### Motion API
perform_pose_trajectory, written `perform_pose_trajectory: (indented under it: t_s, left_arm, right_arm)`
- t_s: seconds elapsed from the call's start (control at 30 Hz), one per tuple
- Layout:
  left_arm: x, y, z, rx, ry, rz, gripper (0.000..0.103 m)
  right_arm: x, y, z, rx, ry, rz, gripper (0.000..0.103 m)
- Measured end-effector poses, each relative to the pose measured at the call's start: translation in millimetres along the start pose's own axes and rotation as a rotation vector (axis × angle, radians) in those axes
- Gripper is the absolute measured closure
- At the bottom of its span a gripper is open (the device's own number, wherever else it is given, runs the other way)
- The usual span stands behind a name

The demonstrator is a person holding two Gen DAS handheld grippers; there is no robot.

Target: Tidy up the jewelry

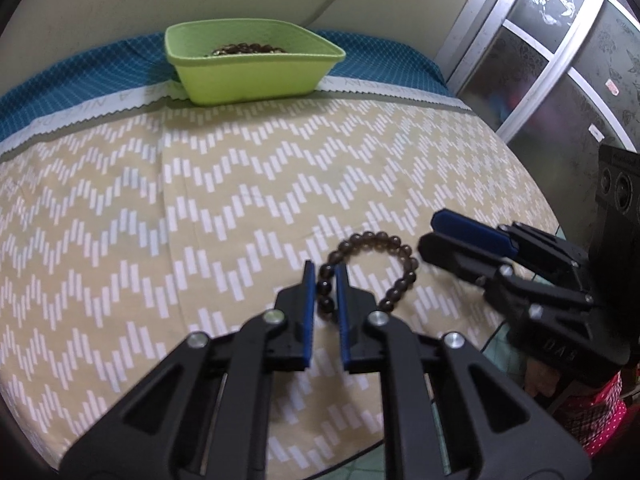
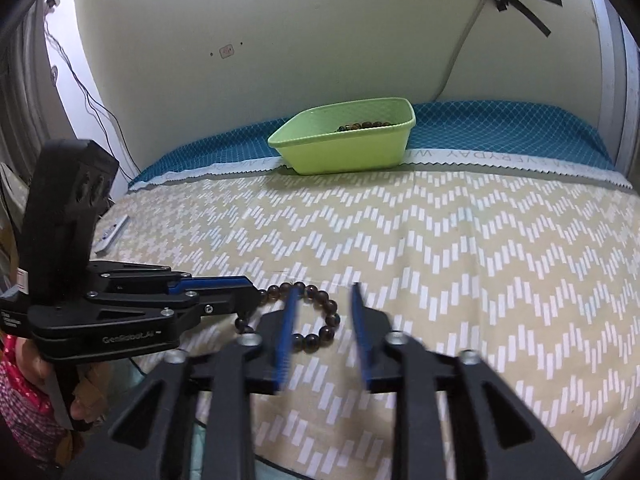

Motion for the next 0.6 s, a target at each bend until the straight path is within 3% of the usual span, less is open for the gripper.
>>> perform_pose_trajectory:
  t_s: [0.2, 0.23, 0.3, 0.6]
  left_arm:
    - [-4, -8, 6, -0.092, -0.017, -0.057, 0.093]
    - [-4, -9, 6, -0.097, -0.022, -0.062, 0.094]
    - [-4, -7, 6, -0.089, -0.034, -0.052, 0.094]
    - [15, 5, -10, 0.032, -0.088, 0.038, 0.095]
  right_arm:
    - [-20, 6, 12, 0.099, 0.088, 0.041, 0.08]
    - [-21, 7, 13, 0.105, 0.093, 0.044, 0.084]
    - [-22, 9, 14, 0.11, 0.098, 0.015, 0.103]
    - [-7, 16, -8, 0.061, 0.003, -0.062, 0.103]
Point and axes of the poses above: each gripper's, at about its wrist camera, not at the fingertips, and x roughly against the way its jaws point, y to its left, z to its underside, the point moved 7 cm from there along -x, roughly the way its jaws point, and after that the axes turned 10 degrees about -y, right-handed, at the moved point
